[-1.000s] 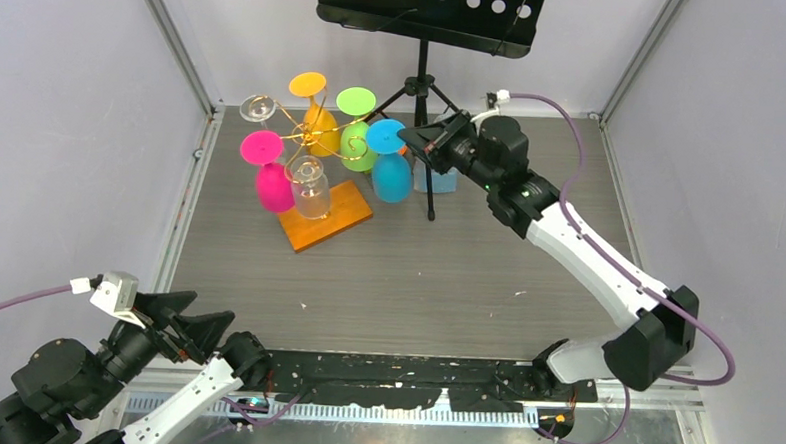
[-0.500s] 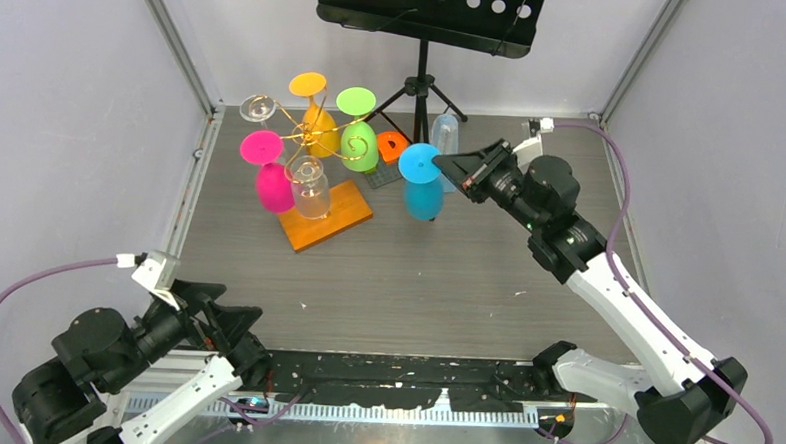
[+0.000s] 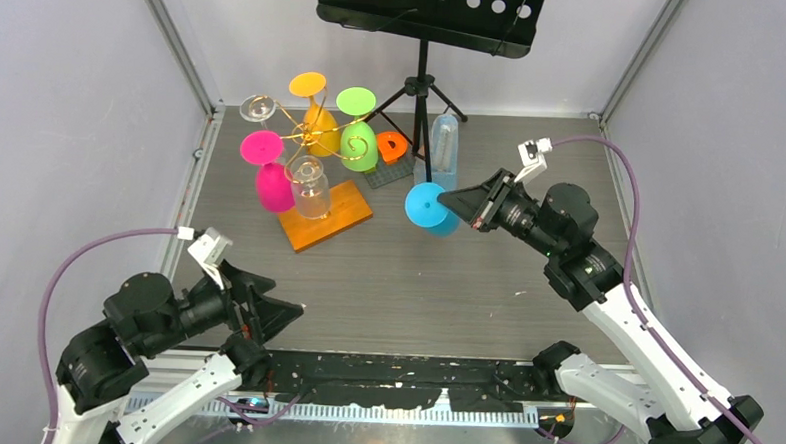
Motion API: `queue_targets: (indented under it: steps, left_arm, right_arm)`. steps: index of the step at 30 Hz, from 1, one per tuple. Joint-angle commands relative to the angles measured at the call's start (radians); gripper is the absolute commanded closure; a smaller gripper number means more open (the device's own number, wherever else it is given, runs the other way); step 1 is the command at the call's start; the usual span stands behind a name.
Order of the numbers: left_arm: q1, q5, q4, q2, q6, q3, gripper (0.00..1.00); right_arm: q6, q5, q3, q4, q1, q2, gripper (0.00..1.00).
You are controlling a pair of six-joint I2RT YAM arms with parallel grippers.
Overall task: Take the wine glass off the wine glass rack
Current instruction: Place the wine glass at the center of the board.
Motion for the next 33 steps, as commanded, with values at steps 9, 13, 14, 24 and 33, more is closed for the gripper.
queue_targets:
  steps: [9,13,14,24,33]
  left_arm:
    - [-0.003,0.198,0.282,0.064,-0.165,-0.061,0.01]
    - [-0.003,0.206,0.340,0.068,-0.242,-0.089,0.01]
    - [-0.003,0.211,0.358,0.068,-0.262,-0.097,0.01]
    - [-0.003,0.218,0.442,0.042,-0.391,-0.136,0.01]
    - [-0.003,0.244,0.465,0.033,-0.440,-0.162,0.01]
  right_arm:
    - [-0.349,-0.155,-0.038,-0.026,0.040,-0.132,0.94]
    - [-0.421,-0.164,-0.058,-0.022,0.097,-0.154,0.94]
    - [-0.449,-0.158,-0.065,-0.020,0.109,-0.161,0.94]
    - [-0.648,-0.041,-0.149,0.122,0.339,-0.239,0.94]
    - [-0.823,0.029,-0.196,0.275,0.514,-0.229,0.94]
